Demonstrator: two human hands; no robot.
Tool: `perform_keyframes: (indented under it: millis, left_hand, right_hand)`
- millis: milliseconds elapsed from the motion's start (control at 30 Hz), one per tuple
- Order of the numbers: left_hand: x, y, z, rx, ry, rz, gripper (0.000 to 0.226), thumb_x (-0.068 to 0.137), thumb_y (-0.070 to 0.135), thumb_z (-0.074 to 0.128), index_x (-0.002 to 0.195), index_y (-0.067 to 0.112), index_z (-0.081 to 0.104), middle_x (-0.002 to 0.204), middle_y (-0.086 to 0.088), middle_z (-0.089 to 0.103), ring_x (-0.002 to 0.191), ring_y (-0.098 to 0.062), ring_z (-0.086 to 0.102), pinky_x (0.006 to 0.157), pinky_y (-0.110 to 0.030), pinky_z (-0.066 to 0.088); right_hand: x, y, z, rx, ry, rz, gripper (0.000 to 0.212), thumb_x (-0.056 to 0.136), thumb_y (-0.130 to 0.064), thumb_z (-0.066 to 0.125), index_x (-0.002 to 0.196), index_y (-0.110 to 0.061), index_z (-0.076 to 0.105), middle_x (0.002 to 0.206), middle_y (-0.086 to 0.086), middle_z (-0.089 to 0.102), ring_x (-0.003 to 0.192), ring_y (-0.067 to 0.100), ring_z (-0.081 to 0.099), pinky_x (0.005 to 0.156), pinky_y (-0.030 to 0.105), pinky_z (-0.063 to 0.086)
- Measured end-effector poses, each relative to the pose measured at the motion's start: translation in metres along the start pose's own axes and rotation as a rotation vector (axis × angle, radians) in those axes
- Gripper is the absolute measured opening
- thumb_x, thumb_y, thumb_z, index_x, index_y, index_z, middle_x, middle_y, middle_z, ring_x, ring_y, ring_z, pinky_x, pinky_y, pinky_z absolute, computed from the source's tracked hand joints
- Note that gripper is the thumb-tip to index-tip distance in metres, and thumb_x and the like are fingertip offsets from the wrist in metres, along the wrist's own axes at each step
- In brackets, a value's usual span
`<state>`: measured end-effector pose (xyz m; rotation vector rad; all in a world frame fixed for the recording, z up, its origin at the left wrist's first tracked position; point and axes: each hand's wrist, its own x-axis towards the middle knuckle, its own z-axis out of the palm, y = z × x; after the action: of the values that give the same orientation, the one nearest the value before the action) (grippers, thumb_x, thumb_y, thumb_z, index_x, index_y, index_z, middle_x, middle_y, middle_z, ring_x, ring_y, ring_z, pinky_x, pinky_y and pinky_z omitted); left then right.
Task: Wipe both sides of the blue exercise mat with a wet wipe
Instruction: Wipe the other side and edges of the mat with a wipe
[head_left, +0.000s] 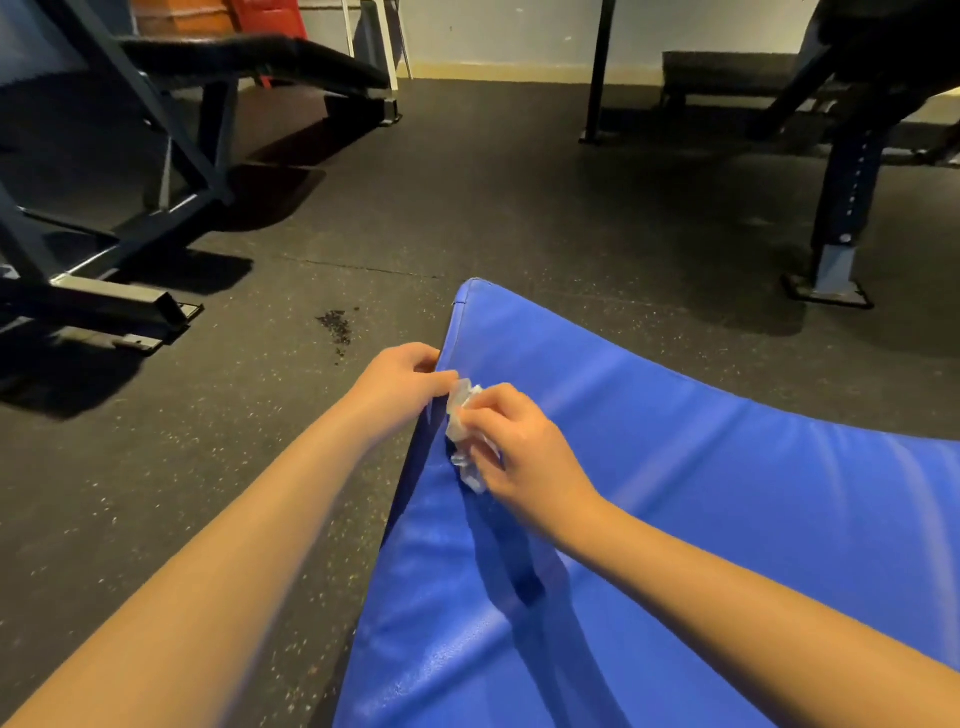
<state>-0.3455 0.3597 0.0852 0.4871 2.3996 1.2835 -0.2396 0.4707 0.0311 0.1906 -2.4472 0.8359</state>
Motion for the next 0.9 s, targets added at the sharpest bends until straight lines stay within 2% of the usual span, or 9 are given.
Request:
perform_keyframes:
  millis: [133,200,300,400,533,600,667,733,900]
  left_hand:
    - [-0.009,-0.006,0.007,-0.165,0.032,-0.009,0.007,0.092,0.011,0.060,0.095,0.015,0.065,0.085,0.003,0.065,0.069,-0.007,0.056,0.054,-0.015,0.040]
    - [-0.013,-0.007,0.008,-0.178,0.030,-0.014,0.010,0.094,0.014,0.059,0.102,0.014,0.064,0.092,0.003,0.067,0.075,-0.007,0.058,0.057,-0.015,0.041]
    - [-0.019,-0.014,0.008,-0.215,0.031,0.001,0.012,0.093,0.010,0.059,0.104,0.011,0.065,0.092,0.001,0.069,0.077,-0.008,0.061,0.058,-0.013,0.043]
    - [-0.028,-0.023,0.009,-0.226,0.012,-0.008,0.013,0.093,0.007,0.058,0.105,0.011,0.064,0.092,0.001,0.070,0.070,0.001,0.062,0.055,-0.008,0.042]
    - [-0.035,-0.028,0.014,-0.205,-0.007,-0.028,0.011,0.094,0.009,0.059,0.102,0.014,0.062,0.096,0.003,0.070,0.074,0.000,0.063,0.056,-0.008,0.043]
    - [-0.036,-0.027,0.012,-0.169,-0.009,-0.019,0.013,0.093,0.009,0.059,0.100,0.019,0.062,0.093,0.004,0.070,0.077,-0.003,0.064,0.058,-0.011,0.044]
    - [-0.036,-0.026,0.009,-0.168,-0.008,-0.008,0.022,0.090,0.010,0.059,0.103,0.028,0.061,0.093,0.002,0.070,0.083,-0.012,0.064,0.066,-0.022,0.048]
    - [-0.036,-0.024,0.010,-0.156,-0.010,0.012,0.030,0.085,0.027,0.060,0.113,0.039,0.060,0.098,0.001,0.070,0.092,-0.015,0.065,0.081,-0.034,0.052]
    - [-0.030,-0.016,0.011,-0.040,0.018,0.074,0.017,0.096,0.035,0.052,0.111,0.037,0.060,0.096,0.004,0.071,0.092,-0.016,0.067,0.084,-0.041,0.054]
  right_hand:
    - [0.040,0.018,-0.015,0.024,0.163,0.197,0.011,0.082,0.004,0.056,0.084,0.000,0.065,0.089,0.004,0.047,0.074,-0.004,0.053,0.059,0.007,0.035]
    - [0.054,0.025,-0.019,-0.009,0.288,0.366,0.014,0.086,0.001,0.053,0.086,-0.003,0.066,0.091,0.002,0.046,0.074,0.002,0.057,0.059,0.011,0.035]
    - [0.038,0.011,-0.007,-0.004,0.240,0.165,0.011,0.085,-0.001,0.054,0.083,-0.003,0.065,0.091,0.007,0.052,0.074,0.020,0.057,0.063,0.024,0.045]
    - [0.025,0.016,-0.005,-0.066,0.133,-0.017,0.008,0.081,-0.001,0.057,0.085,0.001,0.064,0.085,0.002,0.057,0.070,0.018,0.052,0.061,0.022,0.041]
    - [0.057,0.030,-0.021,0.025,0.314,0.403,0.014,0.085,0.005,0.050,0.086,0.002,0.063,0.082,-0.009,0.049,0.057,-0.004,0.052,0.060,0.008,0.039]
    - [0.048,0.021,-0.013,0.019,0.292,0.313,0.014,0.083,0.002,0.054,0.083,-0.006,0.066,0.087,-0.001,0.047,0.063,-0.001,0.053,0.063,0.009,0.041]
    - [0.029,0.008,-0.005,0.046,0.190,0.147,0.011,0.082,-0.001,0.054,0.082,-0.005,0.065,0.090,0.005,0.052,0.072,0.013,0.056,0.064,0.027,0.049]
    - [0.021,0.008,-0.006,0.050,0.160,0.088,0.012,0.083,-0.002,0.054,0.084,-0.004,0.065,0.091,0.006,0.055,0.074,0.004,0.056,0.066,0.029,0.048]
    - [0.047,0.019,-0.017,0.094,0.349,0.397,0.016,0.085,0.000,0.054,0.085,-0.009,0.067,0.085,-0.001,0.046,0.061,-0.003,0.051,0.060,0.020,0.038]
